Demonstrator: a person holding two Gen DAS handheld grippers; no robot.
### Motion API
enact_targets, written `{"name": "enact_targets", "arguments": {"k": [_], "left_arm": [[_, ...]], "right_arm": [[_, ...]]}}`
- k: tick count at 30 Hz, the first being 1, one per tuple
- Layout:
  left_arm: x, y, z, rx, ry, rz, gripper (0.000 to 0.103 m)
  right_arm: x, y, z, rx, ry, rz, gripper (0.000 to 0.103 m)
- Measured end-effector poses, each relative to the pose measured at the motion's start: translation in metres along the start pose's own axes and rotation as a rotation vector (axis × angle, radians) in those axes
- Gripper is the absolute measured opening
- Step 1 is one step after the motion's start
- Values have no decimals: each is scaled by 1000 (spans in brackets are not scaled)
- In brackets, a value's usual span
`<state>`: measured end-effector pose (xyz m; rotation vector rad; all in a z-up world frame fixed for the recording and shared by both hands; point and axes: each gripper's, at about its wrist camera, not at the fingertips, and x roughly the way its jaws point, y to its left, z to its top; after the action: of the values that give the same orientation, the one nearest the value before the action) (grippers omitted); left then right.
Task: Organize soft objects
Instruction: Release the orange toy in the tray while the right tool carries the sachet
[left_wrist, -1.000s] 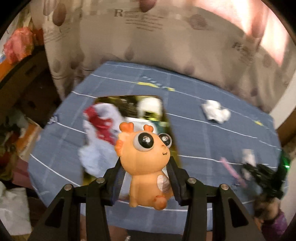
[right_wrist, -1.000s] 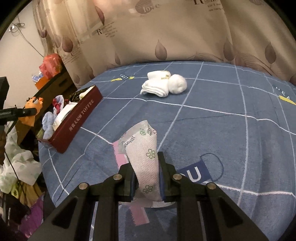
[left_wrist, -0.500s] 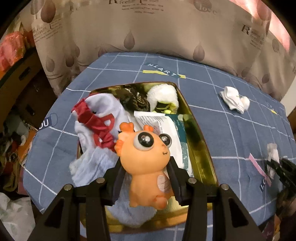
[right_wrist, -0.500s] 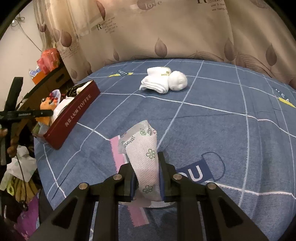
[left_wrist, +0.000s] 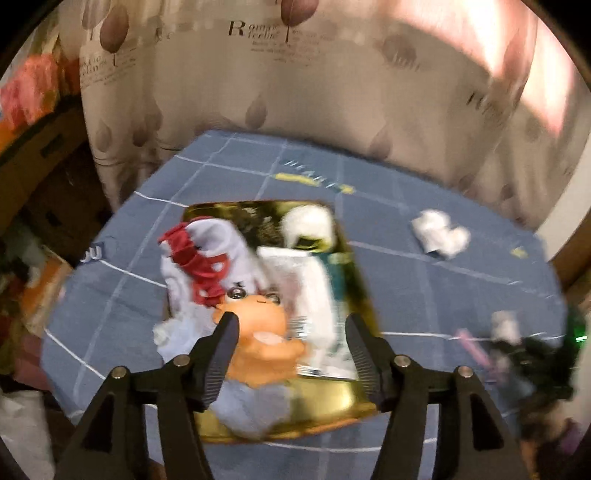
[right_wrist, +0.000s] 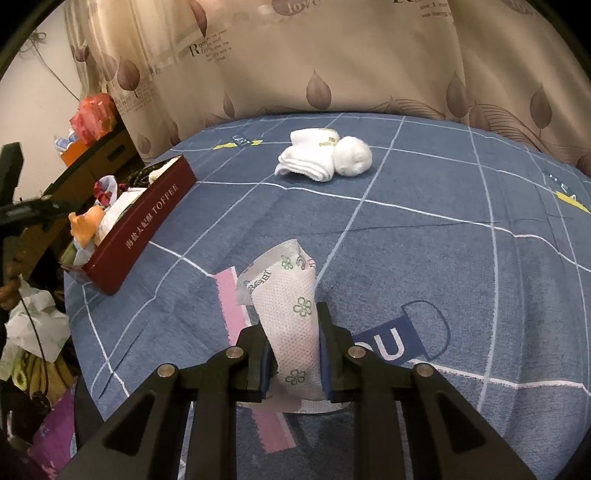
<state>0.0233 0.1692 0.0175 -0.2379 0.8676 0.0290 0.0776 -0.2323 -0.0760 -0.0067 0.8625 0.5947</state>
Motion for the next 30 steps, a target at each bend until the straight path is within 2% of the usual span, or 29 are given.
{"name": "enact_targets", "arguments": {"k": [3, 4, 9, 12, 16, 22, 25, 28, 30], "left_arm": [[-20, 5, -8, -47, -46, -39, 63], [-26, 5, -12, -52, -58, -31, 63], [-48, 7, -48, -71, -145, 104, 63], [-49, 5, -65, -49, -158, 181, 63], [-50, 8, -72, -40, -168, 207, 63], [-52, 23, -74, -96, -166, 241, 63], [-60, 33, -76, -137, -190, 286, 63], [-67, 40, -77, -165, -223, 351, 69], [-67, 43, -77, -160, -225, 355, 69]], "right_arm": [[0, 0, 0, 0, 0, -6, 20], [1, 1, 0, -1, 1, -7, 20], [3, 4, 4, -17, 21, -19, 20], [2, 14, 12, -28, 29, -9, 20], [-7, 49, 40, -93, -9, 20, 20], [5, 121, 91, -159, -28, 144, 20], [30, 162, 115, -177, 6, 219, 20], [63, 204, 134, -228, 34, 232, 20], [89, 223, 147, -235, 62, 224, 20]]}}
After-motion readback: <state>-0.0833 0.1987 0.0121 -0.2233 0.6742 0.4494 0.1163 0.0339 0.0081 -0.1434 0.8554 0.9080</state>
